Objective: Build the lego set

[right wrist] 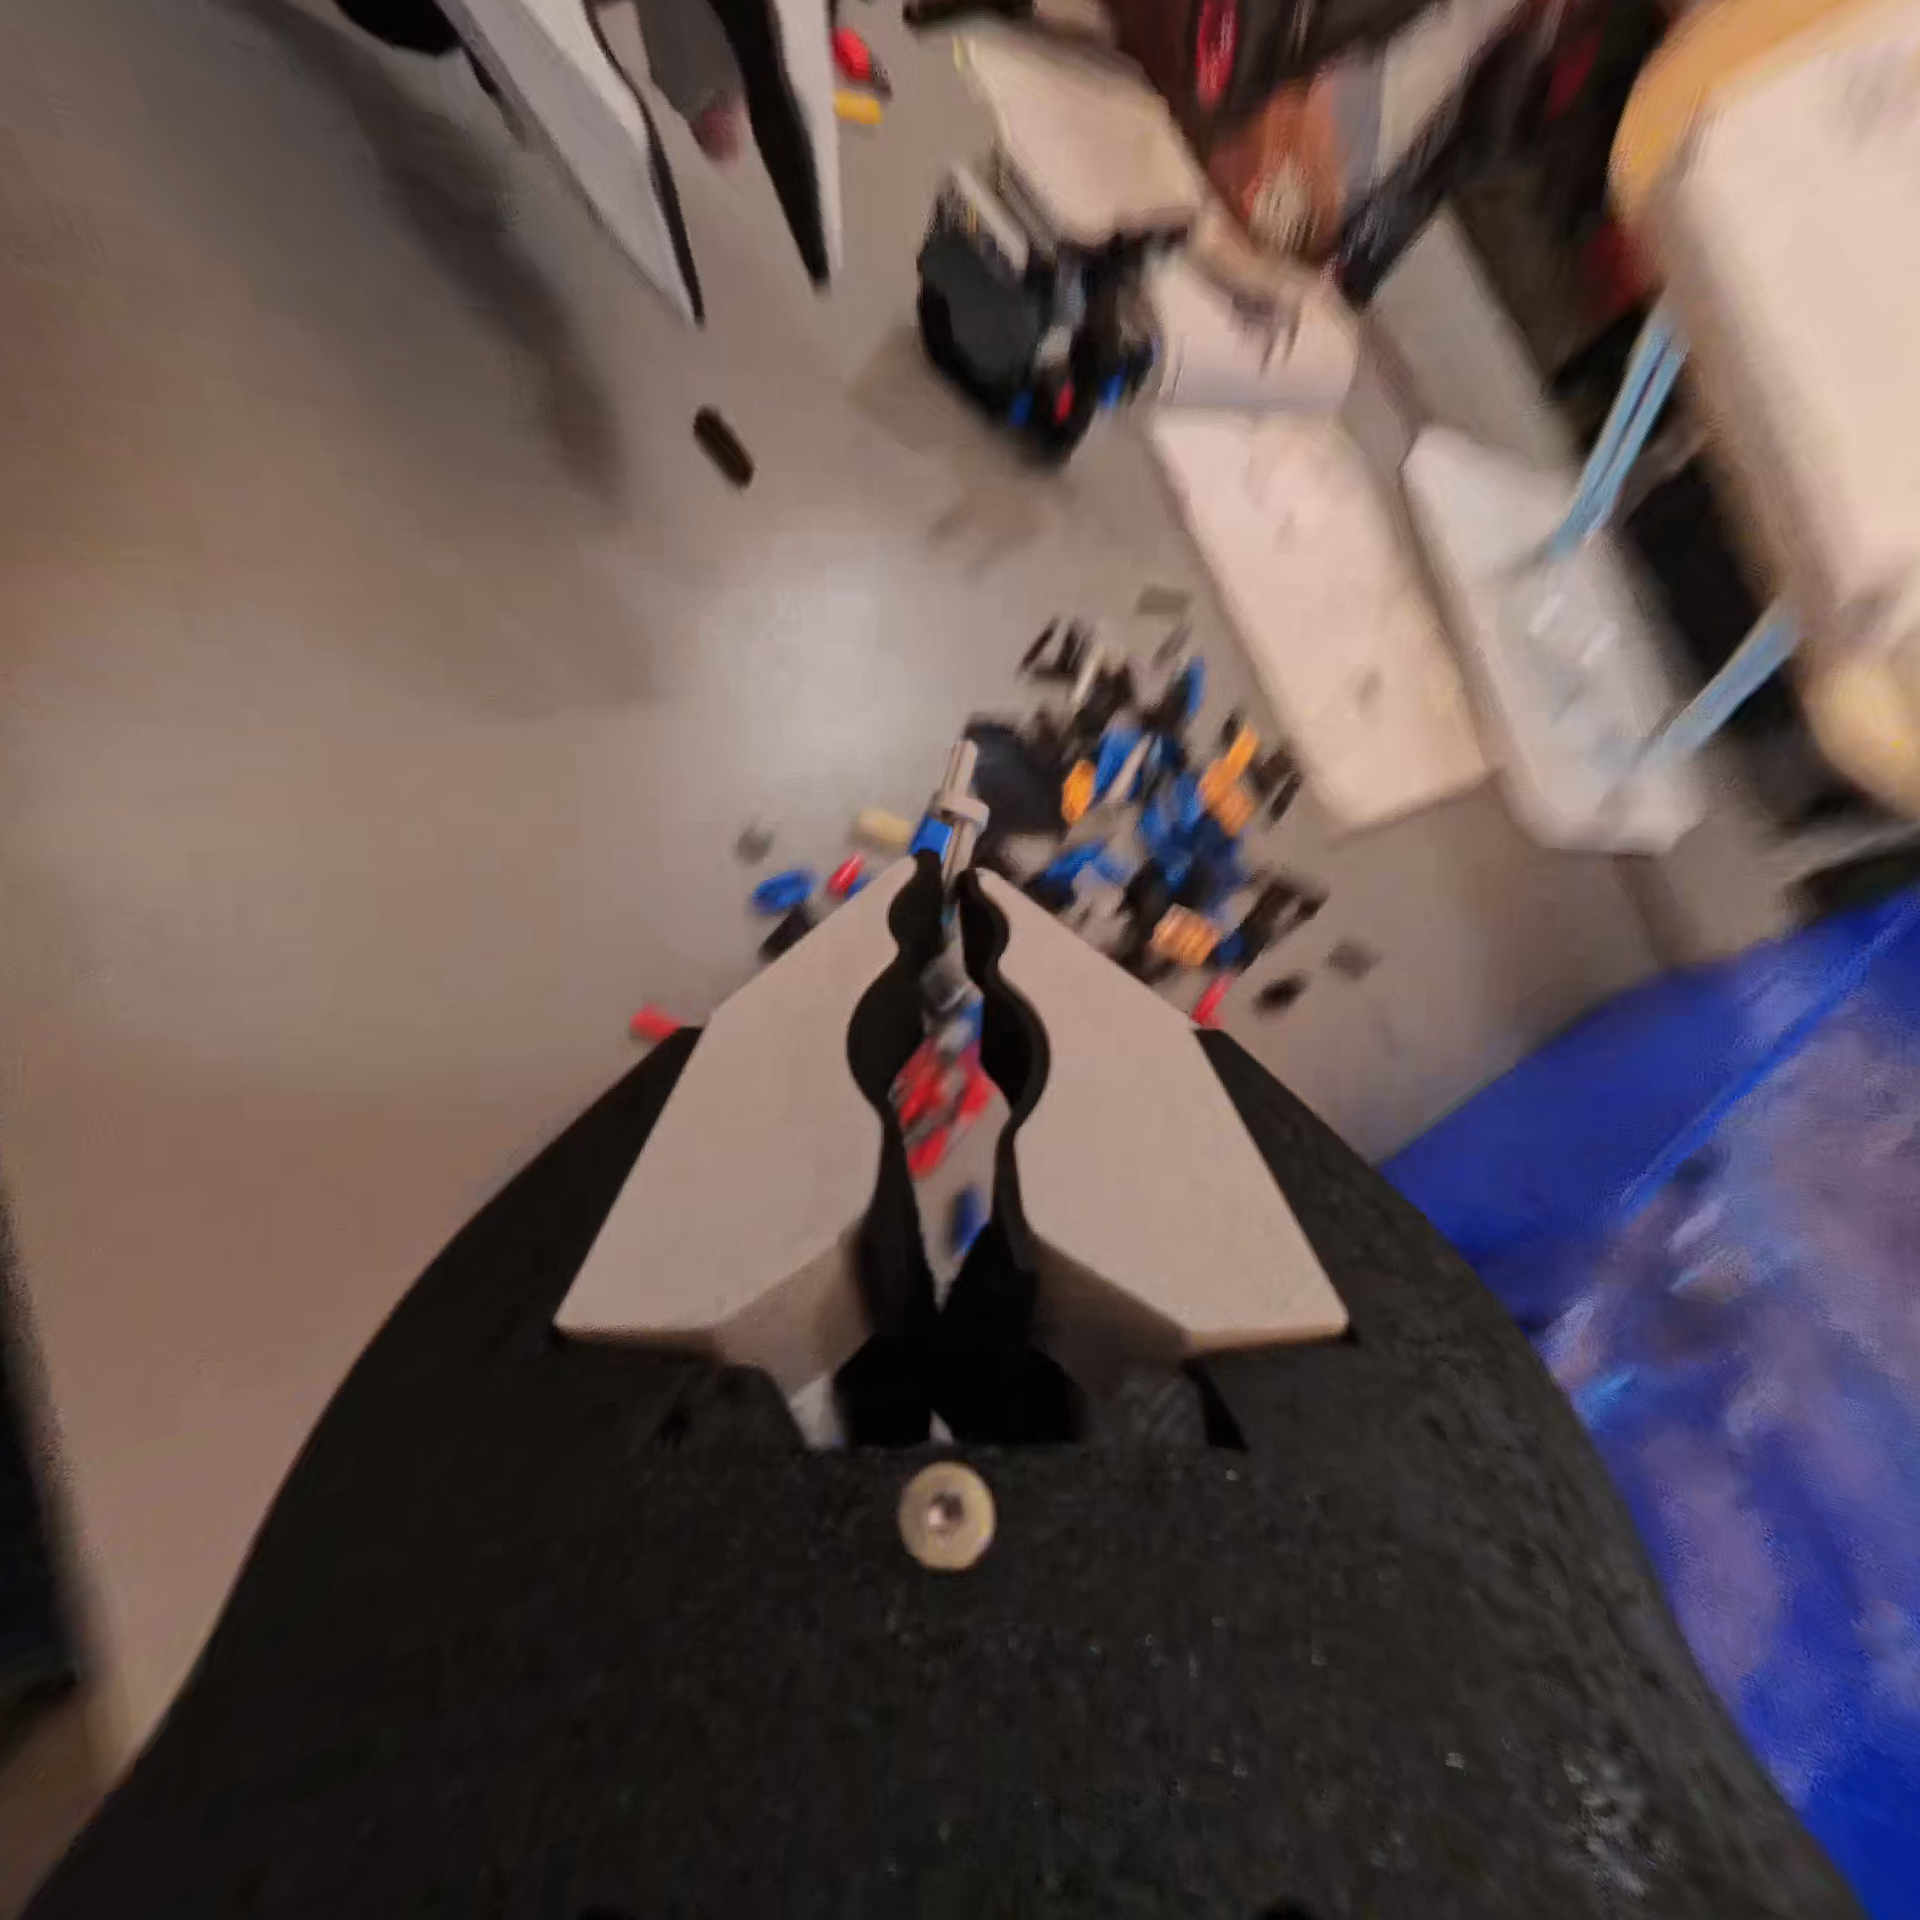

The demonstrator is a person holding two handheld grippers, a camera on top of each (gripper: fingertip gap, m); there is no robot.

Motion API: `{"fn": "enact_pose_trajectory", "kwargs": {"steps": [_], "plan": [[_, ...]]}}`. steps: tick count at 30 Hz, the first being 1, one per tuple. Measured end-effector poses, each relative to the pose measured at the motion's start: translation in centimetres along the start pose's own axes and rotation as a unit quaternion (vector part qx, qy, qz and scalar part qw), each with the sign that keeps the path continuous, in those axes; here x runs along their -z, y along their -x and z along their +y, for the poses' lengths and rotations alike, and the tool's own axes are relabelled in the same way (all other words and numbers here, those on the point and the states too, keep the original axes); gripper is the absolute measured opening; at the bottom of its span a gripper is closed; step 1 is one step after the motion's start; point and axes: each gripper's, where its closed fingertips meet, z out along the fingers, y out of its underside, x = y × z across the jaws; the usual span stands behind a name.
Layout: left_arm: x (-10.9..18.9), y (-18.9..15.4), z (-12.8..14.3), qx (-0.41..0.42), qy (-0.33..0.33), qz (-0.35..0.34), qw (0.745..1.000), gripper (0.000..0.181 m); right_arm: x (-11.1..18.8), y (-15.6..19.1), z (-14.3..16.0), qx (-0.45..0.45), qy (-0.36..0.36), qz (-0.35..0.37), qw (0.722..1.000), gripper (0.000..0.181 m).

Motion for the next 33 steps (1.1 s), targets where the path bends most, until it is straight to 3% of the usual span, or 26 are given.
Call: {"fn": "enact_pose_trajectory", "kwargs": {"steps": [2, 4, 6, 8, 12, 20, 24, 26, 28, 30, 33], "plan": [[-0.8, 0.2, -0.7, -0.008, 0.023, -0.001, 1.000, 0.020, -1.5, -0.7, -3.8, 0.138, -0.045, 0.017, 0.989, 0.002], [-1.2, 0.1, -1.8, 0.059, 0.011, 0.050, 0.997, 0.023, -3.5, -0.3, -6.1, 0.253, -0.065, 0.012, 0.965, 0.003], [-1.4, 0.7, -1.9, 0.130, 0.008, 0.092, 0.987, 0.030, -5.5, -0.4, -7.0, 0.321, -0.067, 0.012, 0.945, 0.001], [-1.5, 2.1, -0.9, 0.167, 0.014, 0.091, 0.982, 0.032, -7.0, -0.8, -7.0, 0.367, -0.057, 0.022, 0.928, 0.002], [-1.0, 3.0, 0.9, 0.183, 0.018, 0.082, 0.979, 0.024, -7.6, 0.6, -7.6, 0.383, -0.093, -0.003, 0.919, 0.002], [-1.2, 0.8, 0.8, 0.148, 0.013, 0.137, 0.979, 0.001, -7.4, 1.5, -8.3, 0.381, -0.127, -0.007, 0.916, 0.003], [-1.0, 1.3, 0.0, 0.159, -0.019, 0.124, 0.979, 0.000, -7.2, 0.7, -9.0, 0.278, -0.167, -0.004, 0.946, 0.007], [-0.8, 1.5, -0.6, 0.173, -0.052, 0.123, 0.976, 0.000, -6.6, 0.5, -9.7, 0.173, -0.189, -0.057, 0.965, 0.015], [-0.7, 1.8, -1.2, 0.195, -0.082, 0.120, 0.970, 0.000, -5.7, -0.3, -10.9, 0.048, -0.224, -0.113, 0.967, 0.027], [-0.3, 2.7, -2.0, 0.213, -0.125, 0.110, 0.963, 0.000, -4.6, -2.0, -12.0, -0.075, -0.276, -0.152, 0.946, 0.027], [1.5, 3.1, -4.6, 0.257, -0.232, 0.146, 0.927, 0.001, -3.4, -3.0, -13.1, -0.212, -0.338, -0.245, 0.883, 0.027]]}}
